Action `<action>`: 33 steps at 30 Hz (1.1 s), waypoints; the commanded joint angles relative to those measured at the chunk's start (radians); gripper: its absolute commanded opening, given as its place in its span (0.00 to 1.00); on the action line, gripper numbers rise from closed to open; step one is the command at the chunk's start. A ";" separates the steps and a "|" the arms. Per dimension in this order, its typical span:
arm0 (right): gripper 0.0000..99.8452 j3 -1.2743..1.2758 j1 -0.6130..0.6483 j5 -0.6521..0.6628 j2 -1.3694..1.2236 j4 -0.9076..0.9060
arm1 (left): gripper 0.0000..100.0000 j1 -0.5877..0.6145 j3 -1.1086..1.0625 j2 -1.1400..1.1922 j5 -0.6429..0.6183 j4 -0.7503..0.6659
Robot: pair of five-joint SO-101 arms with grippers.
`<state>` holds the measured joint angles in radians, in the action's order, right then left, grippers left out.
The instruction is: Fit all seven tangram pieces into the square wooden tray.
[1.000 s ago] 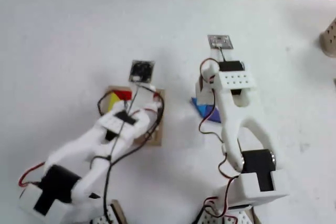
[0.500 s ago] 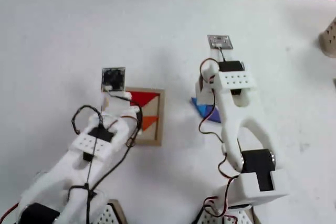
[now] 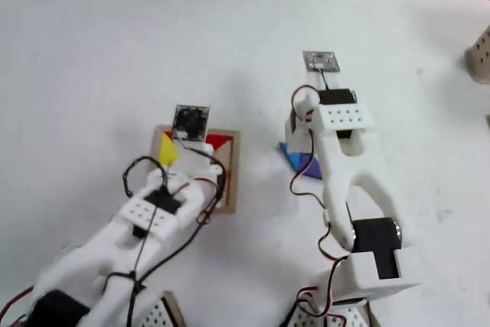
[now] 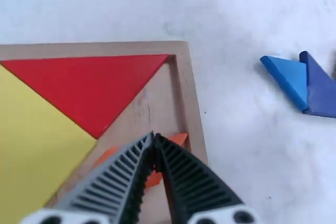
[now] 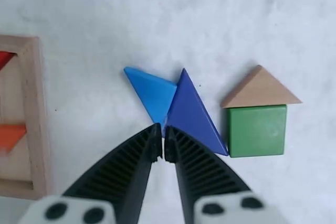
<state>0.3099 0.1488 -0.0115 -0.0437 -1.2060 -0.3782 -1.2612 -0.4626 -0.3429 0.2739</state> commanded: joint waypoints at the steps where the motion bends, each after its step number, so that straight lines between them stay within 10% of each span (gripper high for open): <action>1: 0.02 -0.040 -0.008 -0.003 0.038 0.005 | 0.02 0.007 0.097 0.113 -0.005 -0.028; 23: 0.02 -0.040 -0.010 -0.003 0.038 0.007 | 0.02 0.185 -0.014 -0.091 0.097 0.104; 33: 0.02 -0.040 -0.010 -0.003 0.038 0.007 | 0.02 -0.038 -0.028 -0.203 0.097 0.100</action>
<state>0.3099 0.1488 -0.0115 -0.0437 -1.2060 -0.3092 -1.2935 -0.6329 -0.2570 0.3751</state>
